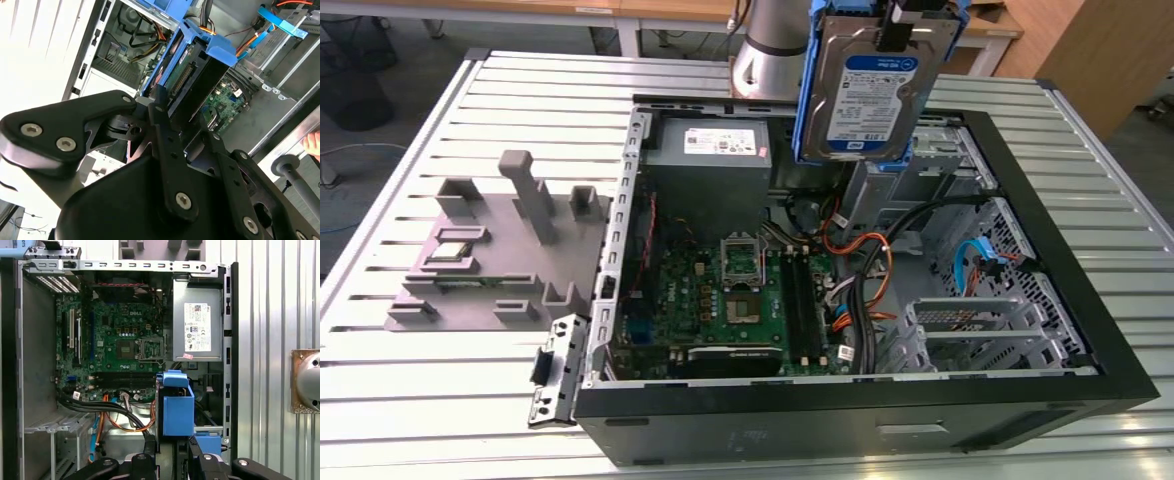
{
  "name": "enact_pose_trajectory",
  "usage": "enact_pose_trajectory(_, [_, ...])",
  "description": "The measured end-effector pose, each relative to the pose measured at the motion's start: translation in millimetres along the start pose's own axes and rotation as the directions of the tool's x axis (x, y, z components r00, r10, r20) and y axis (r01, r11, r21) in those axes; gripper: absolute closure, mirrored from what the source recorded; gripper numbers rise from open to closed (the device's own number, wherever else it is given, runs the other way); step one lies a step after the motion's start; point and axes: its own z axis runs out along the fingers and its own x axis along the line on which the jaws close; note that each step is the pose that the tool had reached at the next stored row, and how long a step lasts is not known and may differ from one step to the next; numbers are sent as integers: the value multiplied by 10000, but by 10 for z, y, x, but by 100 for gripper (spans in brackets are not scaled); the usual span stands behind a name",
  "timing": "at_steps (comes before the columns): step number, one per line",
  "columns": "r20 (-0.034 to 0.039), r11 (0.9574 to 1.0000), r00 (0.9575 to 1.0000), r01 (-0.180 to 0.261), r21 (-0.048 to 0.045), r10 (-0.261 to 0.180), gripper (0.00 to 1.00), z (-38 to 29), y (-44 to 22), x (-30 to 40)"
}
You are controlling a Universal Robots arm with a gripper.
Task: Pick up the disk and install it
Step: 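Pick up the disk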
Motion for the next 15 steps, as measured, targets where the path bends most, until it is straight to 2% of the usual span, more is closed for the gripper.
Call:
enact_pose_trajectory(4, [-1, 10000, 10000, 1, 0, -1, 65, -1, -1, 26])
enact_pose_trajectory(15, [0, 10000, 10000, 0, 0, 0, 65, -7, -3, 154])
